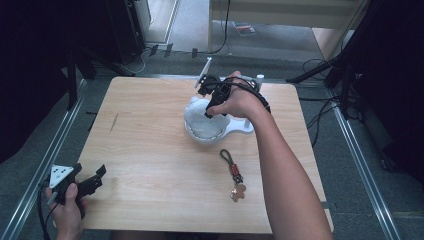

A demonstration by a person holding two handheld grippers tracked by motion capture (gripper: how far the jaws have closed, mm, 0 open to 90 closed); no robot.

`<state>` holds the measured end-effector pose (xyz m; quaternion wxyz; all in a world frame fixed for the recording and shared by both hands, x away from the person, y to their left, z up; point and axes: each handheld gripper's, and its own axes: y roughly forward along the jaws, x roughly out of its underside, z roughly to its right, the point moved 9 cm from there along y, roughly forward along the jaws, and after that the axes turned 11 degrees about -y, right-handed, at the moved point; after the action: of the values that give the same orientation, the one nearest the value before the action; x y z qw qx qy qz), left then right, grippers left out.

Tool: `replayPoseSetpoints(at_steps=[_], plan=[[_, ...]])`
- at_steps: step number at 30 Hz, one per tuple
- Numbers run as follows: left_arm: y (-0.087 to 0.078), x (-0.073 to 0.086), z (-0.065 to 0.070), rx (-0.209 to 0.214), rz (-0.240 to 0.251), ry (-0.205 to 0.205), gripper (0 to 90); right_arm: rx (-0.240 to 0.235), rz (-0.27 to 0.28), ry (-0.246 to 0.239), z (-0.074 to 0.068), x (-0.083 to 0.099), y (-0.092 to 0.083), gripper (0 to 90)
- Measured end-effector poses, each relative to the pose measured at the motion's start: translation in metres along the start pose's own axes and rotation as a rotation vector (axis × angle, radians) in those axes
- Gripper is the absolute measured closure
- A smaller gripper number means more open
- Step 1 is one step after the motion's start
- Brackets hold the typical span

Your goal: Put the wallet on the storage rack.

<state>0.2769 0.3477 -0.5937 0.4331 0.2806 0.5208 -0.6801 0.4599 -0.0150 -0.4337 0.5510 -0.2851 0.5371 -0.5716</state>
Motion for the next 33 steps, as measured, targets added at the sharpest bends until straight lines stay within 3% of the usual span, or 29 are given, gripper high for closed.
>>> replayPoseSetpoints(at_steps=[10,18,33], plan=[[0.001,0.0,0.0,-0.003,-0.001,0.002,14.0,-0.013,-0.034,0.085,-0.002,0.017,-0.017,31.4],[0.001,0.0,0.0,-0.004,-0.002,0.004,13.9,-0.019,-0.071,0.125,-0.005,0.037,-0.029,32.8],[0.0,0.0,0.0,-0.003,0.0,0.004,13.9,-0.07,-0.118,0.115,-0.03,0.061,-0.039,32.7]])
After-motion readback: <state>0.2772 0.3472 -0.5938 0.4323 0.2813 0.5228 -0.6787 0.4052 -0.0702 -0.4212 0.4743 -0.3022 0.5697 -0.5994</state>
